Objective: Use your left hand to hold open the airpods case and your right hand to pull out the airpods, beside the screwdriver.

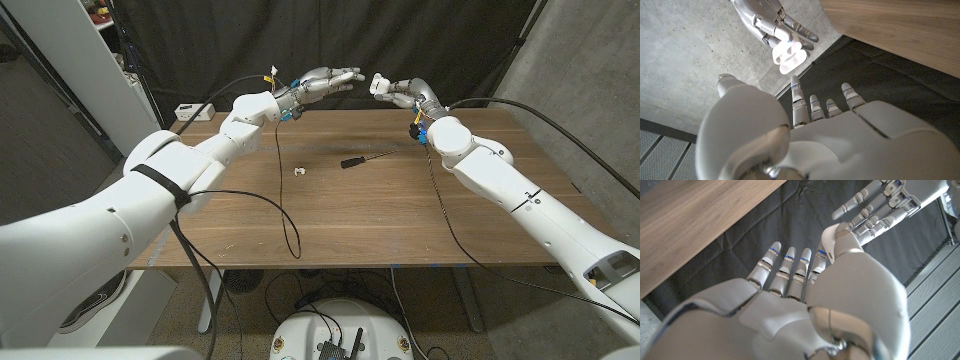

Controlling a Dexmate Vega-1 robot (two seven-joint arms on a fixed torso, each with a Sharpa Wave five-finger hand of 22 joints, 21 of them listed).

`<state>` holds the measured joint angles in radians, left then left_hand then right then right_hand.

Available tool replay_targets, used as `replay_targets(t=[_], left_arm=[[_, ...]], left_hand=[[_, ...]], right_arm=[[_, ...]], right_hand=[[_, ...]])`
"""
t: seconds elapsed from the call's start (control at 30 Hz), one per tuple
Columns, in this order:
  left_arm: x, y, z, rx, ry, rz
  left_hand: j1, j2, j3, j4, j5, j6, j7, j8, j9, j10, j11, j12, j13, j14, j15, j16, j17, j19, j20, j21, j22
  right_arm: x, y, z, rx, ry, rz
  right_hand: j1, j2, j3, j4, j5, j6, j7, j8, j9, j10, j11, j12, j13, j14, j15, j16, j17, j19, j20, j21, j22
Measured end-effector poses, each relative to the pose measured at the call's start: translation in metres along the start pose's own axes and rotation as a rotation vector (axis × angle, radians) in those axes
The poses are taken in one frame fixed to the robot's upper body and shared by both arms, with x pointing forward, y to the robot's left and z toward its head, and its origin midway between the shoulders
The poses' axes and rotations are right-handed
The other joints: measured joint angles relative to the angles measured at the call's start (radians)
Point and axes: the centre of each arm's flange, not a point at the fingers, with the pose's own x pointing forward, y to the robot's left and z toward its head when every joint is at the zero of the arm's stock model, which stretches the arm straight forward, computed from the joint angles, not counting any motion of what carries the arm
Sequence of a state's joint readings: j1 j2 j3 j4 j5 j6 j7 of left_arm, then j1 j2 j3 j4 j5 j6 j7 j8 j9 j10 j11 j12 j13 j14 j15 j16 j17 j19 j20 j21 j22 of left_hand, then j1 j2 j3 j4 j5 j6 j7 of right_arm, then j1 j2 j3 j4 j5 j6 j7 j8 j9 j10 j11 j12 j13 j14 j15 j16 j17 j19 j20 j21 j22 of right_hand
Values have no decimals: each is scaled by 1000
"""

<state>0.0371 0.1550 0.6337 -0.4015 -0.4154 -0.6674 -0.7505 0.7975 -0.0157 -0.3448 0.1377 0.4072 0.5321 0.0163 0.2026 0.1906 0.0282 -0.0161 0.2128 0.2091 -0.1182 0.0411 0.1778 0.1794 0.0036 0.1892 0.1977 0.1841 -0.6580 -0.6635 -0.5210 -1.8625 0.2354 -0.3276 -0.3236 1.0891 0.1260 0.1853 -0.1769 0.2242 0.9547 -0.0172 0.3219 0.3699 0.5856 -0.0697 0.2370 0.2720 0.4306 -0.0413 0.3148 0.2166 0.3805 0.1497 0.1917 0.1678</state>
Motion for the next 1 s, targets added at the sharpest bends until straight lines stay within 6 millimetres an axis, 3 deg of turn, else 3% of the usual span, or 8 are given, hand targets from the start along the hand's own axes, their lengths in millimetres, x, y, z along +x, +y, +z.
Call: replay_targets(t=[0.57, 0.73, 1.0], left_arm=[[5, -7, -11, -27, 54, -4], [8, -10, -13, -39, 65, -8], [6, -14, -13, -72, 24, -3]], left_hand=[[-5, -5, 0, 0, 7, -27, -2, -14, 0, 0, 0, 0, -5, 0, 0, 3, 0, 0, 0, 0, 0], [-5, -5, 3, 3, 13, 5, -27, -6, 0, 0, 0, 0, -5, 0, 0, 3, 0, 0, 0, 0, 0], [-5, -5, 14, -8, 33, 167, -91, 35, 0, 71, -42, 28, -5, 48, -33, 19, -1, 15, -7, 10, 0]], right_arm=[[-1, 12, 12, 1, -42, 29], [-1, 14, 13, 3, -47, 35], [1, 16, 10, 7, -39, 43]], right_hand=[[-2, -2, 0, 0, -4, 9, 9, -1, 0, 0, 0, 0, 2, 0, 0, 4, 0, 0, 0, 0, 0], [-1, -1, 0, 0, -4, 9, 9, -3, 0, 0, 0, 0, 5, 0, 0, 4, 0, 0, 0, 0, 0], [-1, -1, 0, 0, -12, 9, 9, -7, 0, 0, 0, 0, 5, 0, 0, 4, 0, 0, 0, 0, 0]])
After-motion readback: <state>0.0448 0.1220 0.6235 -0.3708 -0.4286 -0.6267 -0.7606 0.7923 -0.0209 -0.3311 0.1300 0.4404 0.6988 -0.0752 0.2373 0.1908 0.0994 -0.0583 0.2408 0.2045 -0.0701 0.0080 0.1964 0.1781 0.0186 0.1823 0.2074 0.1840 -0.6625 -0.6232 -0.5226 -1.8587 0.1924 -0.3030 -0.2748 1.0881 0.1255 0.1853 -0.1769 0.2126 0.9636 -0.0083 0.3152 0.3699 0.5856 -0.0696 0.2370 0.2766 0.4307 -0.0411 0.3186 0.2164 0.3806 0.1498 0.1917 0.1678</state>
